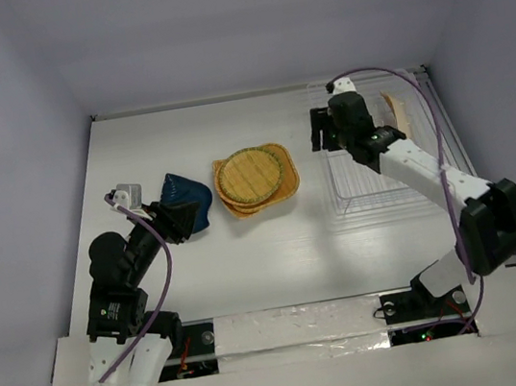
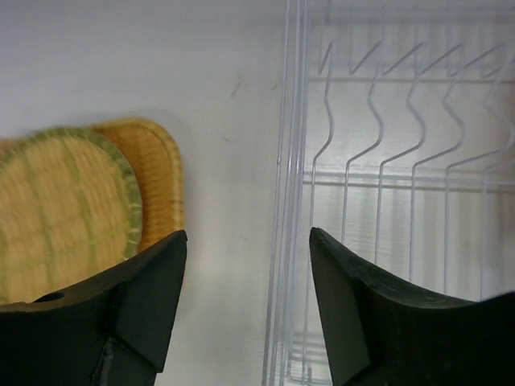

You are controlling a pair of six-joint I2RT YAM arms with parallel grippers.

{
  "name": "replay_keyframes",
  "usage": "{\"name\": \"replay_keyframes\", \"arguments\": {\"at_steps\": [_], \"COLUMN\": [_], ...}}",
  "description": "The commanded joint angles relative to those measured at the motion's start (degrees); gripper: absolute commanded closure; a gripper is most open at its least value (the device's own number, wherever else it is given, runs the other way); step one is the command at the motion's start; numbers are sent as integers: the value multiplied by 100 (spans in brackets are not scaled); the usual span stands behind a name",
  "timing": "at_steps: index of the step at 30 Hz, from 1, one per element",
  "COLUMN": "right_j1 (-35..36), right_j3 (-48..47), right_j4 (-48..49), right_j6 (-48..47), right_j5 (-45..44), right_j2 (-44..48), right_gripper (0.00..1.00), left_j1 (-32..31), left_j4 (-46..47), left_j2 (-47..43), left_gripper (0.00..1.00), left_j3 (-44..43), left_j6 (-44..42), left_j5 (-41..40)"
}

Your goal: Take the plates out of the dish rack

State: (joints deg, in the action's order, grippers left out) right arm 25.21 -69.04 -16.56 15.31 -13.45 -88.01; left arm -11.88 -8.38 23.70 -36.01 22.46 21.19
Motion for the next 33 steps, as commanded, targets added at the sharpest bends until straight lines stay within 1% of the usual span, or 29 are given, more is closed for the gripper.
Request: {"name": "replay_keyframes", "arguments": {"at_steps": [1,2,3,4,7,8,13,14,15,17,18,19,21,23,24,28,30,33], "right_j1": [28,-51,-104,-156,-472,-708,-1448,-1510,-1658,-1809,-1879,-1932,-1985,-1985,-1985,-1985,-1985,-1985], "right_j3": [-75,3,30,57,145,162,250,241,224,13,-13,-48,-84,-162,-172,-461,-759,-1058], "right_j4": [407,495,530,539,417,260,-110,-224,-312,-628,-664,-708,-840,-1015,-1034,-1323,-1613,-1895], "right_j6": [42,60,112,121,262,305,420,411,359,385,341,324,236,227,192,60,-10,-63], "right_j5": [-630,-711,-746,-825,-1412,-1519,-1677,-1696,-1661,-1652,-1669,-1765,-1871,-1977,-2020,-2355,-2407,-2785], "right_j2": [758,950,1022,1083,1110,1075,830,777,576,329,241,92,-40,-207,-243,-603,-918,-1314], "right_gripper": [34,60,96,100,100,100,100,97,86,73,61,58,46,45,40,40,40,41], "left_j1": [28,28,28,28,-24,-103,-420,-525,-578,-631,-771,-772,-895,-895,-965,-1185,-1237,-1238], "left_j4": [337,329,328,311,241,232,153,135,118,100,91,91,91,91,91,74,82,47], "left_j2": [-76,-85,-111,-146,-234,-261,-471,-515,-551,-656,-691,-761,-823,-902,-929,-1008,-1026,-1078], "left_gripper": [62,62,62,62,62,62,63,63,63,63,63,63,63,63,63,63,63,62], "left_j3": [85,85,85,85,59,42,15,6,-11,-20,-11,-20,-11,-29,-29,-29,-29,-46], "left_j6": [22,22,13,13,4,4,-5,-5,-13,-13,-13,-5,-5,-13,-13,-13,-5,-5], "left_j5": [87,70,78,70,-44,-97,-220,-308,-335,-396,-405,-414,-432,-432,-440,-467,-484,-537]}}
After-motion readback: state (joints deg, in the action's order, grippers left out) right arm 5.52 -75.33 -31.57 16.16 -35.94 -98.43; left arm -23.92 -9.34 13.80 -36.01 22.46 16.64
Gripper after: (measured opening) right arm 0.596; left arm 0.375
